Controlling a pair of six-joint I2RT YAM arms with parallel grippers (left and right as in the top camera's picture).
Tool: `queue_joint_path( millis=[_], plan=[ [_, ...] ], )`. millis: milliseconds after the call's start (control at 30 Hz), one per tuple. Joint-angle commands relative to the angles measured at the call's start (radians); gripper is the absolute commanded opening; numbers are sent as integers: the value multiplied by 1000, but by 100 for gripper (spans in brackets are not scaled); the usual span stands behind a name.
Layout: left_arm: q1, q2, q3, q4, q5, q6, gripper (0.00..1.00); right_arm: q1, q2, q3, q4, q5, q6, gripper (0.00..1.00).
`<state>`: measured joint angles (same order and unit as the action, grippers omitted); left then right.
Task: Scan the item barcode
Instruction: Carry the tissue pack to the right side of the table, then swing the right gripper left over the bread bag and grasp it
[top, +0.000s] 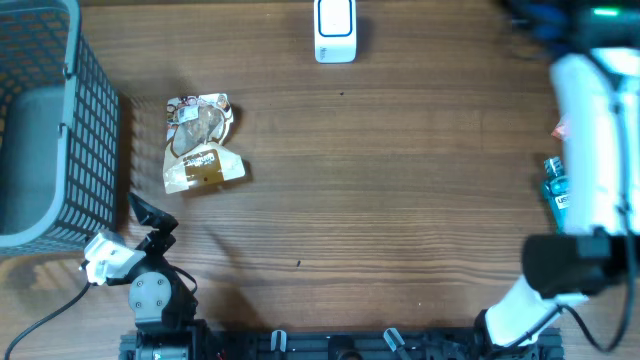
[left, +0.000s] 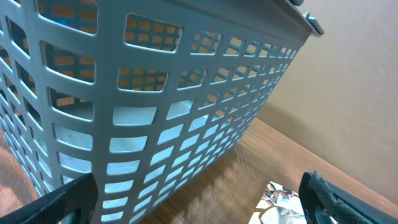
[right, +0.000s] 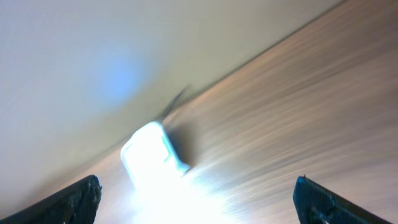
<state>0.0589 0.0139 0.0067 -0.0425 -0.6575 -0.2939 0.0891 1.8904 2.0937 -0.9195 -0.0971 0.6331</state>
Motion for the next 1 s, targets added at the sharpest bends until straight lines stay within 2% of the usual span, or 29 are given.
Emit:
queue_joint_path(
  millis=[0,100,167,267,433,733,967],
  plan=[
    [5,-7,-1,-7,-6,1,100,200,158,-39,29,-174,135,100],
    [5,-7,-1,-7,-6,1,100,343,283,-39,76,-240,225,100],
    [5,-7,-1,-7,-6,1,100,418,393,-38,178,-470,232,100],
    [5,-7,-1,-7,-6,1,100,477,499,-38,299,-650,296,100],
    [5,-7,-1,-7,-6,1,100,548,571,-39,366,-659,346,100],
    [5,-7,-1,-7,-6,1,100,586,658,-39,416,-591,393,100],
    [5,-7,-1,-7,-6,1,100,594,787,-39,573,-665,469,100]
  ],
)
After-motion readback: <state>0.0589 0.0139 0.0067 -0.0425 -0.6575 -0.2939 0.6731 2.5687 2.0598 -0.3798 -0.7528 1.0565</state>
